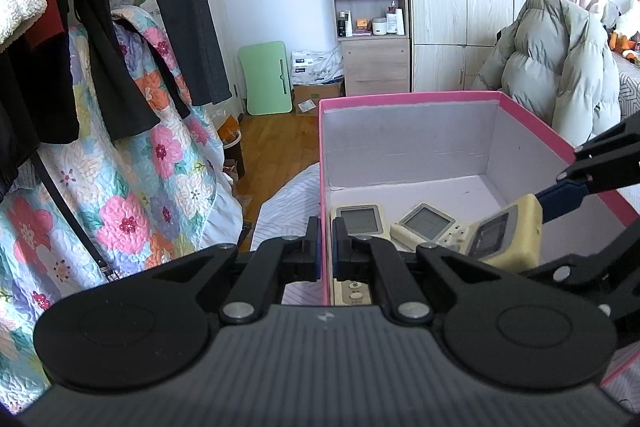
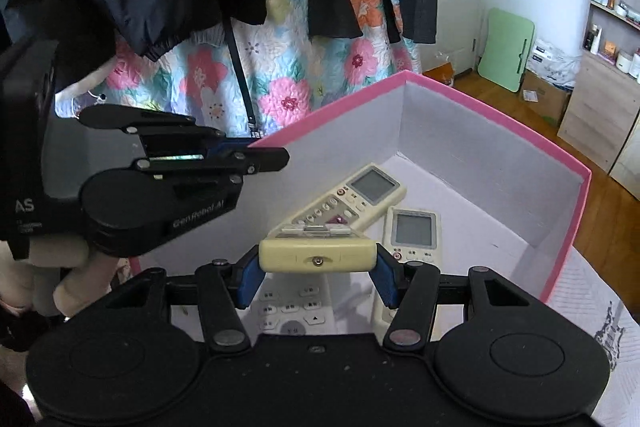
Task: Organize rigid objects
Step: 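Lower the cream remote into the pink box and open the right gripper, then grasp the white plug charger with the right gripper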
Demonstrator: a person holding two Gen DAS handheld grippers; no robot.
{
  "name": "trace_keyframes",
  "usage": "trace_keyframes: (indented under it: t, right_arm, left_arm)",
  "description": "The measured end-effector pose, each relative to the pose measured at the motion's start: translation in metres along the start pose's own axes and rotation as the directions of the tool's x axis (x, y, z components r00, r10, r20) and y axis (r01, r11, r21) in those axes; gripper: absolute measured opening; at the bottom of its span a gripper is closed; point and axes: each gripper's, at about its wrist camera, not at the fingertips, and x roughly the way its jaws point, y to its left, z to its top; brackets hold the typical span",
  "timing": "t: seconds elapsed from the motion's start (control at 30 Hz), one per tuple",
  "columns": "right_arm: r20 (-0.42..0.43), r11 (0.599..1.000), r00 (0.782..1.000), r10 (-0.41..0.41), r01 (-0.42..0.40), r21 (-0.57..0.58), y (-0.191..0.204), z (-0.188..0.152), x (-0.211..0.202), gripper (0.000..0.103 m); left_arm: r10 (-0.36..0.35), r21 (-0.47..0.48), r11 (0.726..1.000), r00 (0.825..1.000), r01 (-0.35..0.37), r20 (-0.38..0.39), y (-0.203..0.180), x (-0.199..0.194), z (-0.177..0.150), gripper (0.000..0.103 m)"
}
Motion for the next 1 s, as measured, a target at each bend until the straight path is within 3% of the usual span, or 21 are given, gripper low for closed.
trace_keyframes:
  t: [0.17,0.23,0.33,0.5,0.57,0.73,0.87,1.0]
  right_arm:
    - [-0.016,0.991,0.993,-0.12,0.118,-0.055,0.0,-0.004,-0.003,0.068]
    - [0.011,0.994,0.995,-0.103,0.103,-0.031,-0.005,-0.006,-0.013,0.074]
    - [0.082,0.995,0.993,-0.088,0.084,0.047,-0.018,-0.013,-0.035,0.075]
    - [0.257,0.983,0.955,-0.148,0.114,0.143,-0.032,-0.046,-0.087,0.075]
    - [0.286,0.972,0.94,-0.188,0.137,0.19,-0.04,-0.061,-0.102,0.075]
    - [0.208,0.918,0.934,-0.29,0.209,0.338,-0.066,-0.103,-0.125,0.075]
    - [0.116,0.877,0.945,-0.305,0.231,0.422,-0.078,-0.14,-0.129,0.075]
    - [0.043,0.864,0.956,-0.289,0.241,0.442,-0.075,-0.166,-0.123,0.075]
  left_arm:
    - [0.003,0.0,1.0,1.0,-0.003,-0.003,0.002,0.0,0.0,0.004]
    - [0.005,0.002,1.0,1.0,-0.005,-0.004,0.002,0.001,0.0,0.004]
    - [0.006,0.002,1.0,1.0,-0.006,-0.007,0.002,0.001,0.0,0.004]
    - [0.006,0.0,1.0,1.0,-0.006,-0.01,0.003,0.002,-0.001,0.004]
    - [0.005,-0.002,1.0,1.0,-0.005,-0.012,0.003,0.002,-0.002,0.004]
    - [0.008,-0.001,1.0,1.0,-0.008,-0.012,0.004,0.003,-0.002,0.004]
    - [0.011,0.003,1.0,1.0,-0.011,-0.012,0.003,0.003,-0.001,0.004]
    - [0.013,0.004,1.0,1.0,-0.013,-0.015,0.002,0.003,-0.001,0.004]
